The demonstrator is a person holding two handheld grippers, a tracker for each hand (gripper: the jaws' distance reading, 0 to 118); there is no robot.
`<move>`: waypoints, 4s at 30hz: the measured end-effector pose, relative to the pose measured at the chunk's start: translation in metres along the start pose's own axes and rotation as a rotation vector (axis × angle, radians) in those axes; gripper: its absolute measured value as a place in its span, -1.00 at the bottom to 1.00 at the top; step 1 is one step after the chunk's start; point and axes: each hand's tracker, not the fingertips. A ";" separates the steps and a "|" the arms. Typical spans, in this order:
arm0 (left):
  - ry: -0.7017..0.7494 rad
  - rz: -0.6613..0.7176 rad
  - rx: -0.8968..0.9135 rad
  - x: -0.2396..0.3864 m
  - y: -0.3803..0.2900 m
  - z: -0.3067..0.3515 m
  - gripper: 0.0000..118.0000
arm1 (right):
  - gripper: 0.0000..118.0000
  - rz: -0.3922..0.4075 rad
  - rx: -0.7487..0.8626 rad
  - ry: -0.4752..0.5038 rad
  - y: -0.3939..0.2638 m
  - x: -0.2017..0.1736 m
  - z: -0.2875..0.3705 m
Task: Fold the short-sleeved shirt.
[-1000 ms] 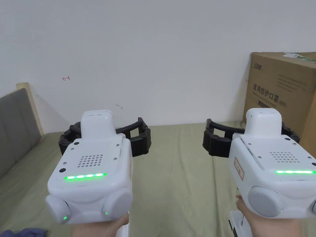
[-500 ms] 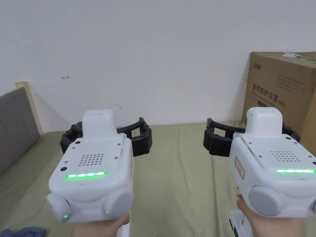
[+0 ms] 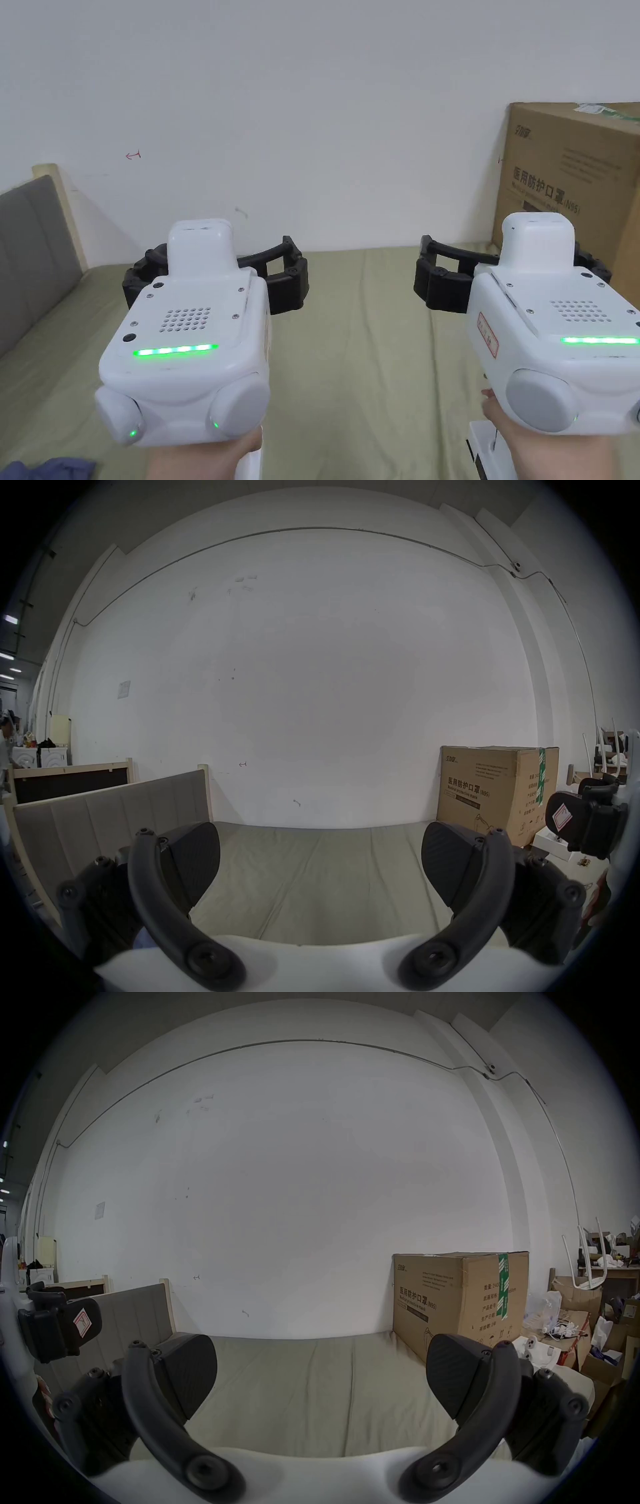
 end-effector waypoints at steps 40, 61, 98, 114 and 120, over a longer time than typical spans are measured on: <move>-0.006 0.002 0.005 -0.005 0.003 0.000 0.96 | 1.00 0.000 -0.007 0.003 0.001 -0.004 -0.001; -0.010 0.007 0.037 -0.005 0.006 0.005 0.96 | 1.00 0.011 0.034 0.016 0.004 -0.008 0.004; -0.028 -0.096 -0.020 0.010 -0.011 0.014 -1.00 | -1.00 0.006 -0.022 0.046 -0.010 0.011 0.011; 0.218 0.004 -0.176 -0.129 -0.044 0.035 -1.00 | -1.00 0.010 -0.145 0.227 -0.056 -0.088 -0.023; 0.478 0.034 -0.160 -0.217 -0.052 0.094 -1.00 | -1.00 0.021 -0.182 0.538 -0.065 -0.197 -0.013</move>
